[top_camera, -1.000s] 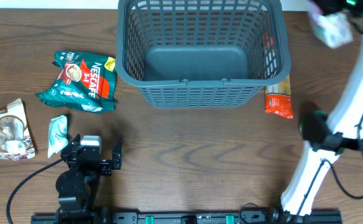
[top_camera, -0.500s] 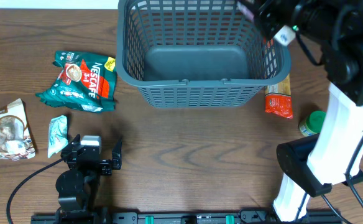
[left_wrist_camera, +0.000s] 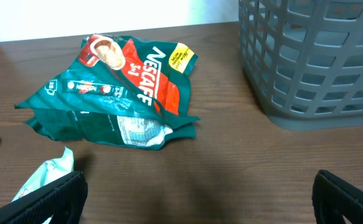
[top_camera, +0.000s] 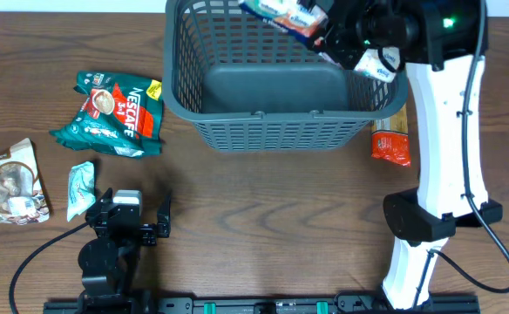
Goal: Pack container
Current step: 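Carry the tissue box over the basket and release it inside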
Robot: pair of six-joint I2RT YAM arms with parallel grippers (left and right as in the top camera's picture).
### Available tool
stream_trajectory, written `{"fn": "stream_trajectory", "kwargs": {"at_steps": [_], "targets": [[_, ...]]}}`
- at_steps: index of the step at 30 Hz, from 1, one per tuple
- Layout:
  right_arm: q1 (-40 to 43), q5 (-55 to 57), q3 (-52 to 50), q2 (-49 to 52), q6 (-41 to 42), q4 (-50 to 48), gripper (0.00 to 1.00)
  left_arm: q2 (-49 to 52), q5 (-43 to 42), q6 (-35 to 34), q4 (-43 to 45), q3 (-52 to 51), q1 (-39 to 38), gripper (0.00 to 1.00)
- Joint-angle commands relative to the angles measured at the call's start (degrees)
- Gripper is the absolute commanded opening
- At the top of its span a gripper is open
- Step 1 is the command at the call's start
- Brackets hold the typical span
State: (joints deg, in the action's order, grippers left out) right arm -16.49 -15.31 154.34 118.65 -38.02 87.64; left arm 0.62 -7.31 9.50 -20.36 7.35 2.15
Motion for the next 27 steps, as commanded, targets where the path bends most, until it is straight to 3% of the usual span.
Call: {"fn": "stream_trajectory", "kwargs": {"at_steps": [1, 15, 27], "targets": [[-0.3, -4.2, -4.0, -0.9, -3.6, -0.2, 0.01, -0.4, 0.4, 1.0, -0.1, -1.1, 0.2, 0.99], [-2.6, -7.7, -26.0, -0.9, -7.1, -5.0, 0.01, -0.4, 0.4, 1.0, -0.1, -1.1, 0.2, 0.98], [-4.6, -7.6, -31.3, -0.9, -7.1, -7.7, 0.01, -0.4, 0.4, 1.0, -0.1, -1.1, 0.2, 0.99]]}}
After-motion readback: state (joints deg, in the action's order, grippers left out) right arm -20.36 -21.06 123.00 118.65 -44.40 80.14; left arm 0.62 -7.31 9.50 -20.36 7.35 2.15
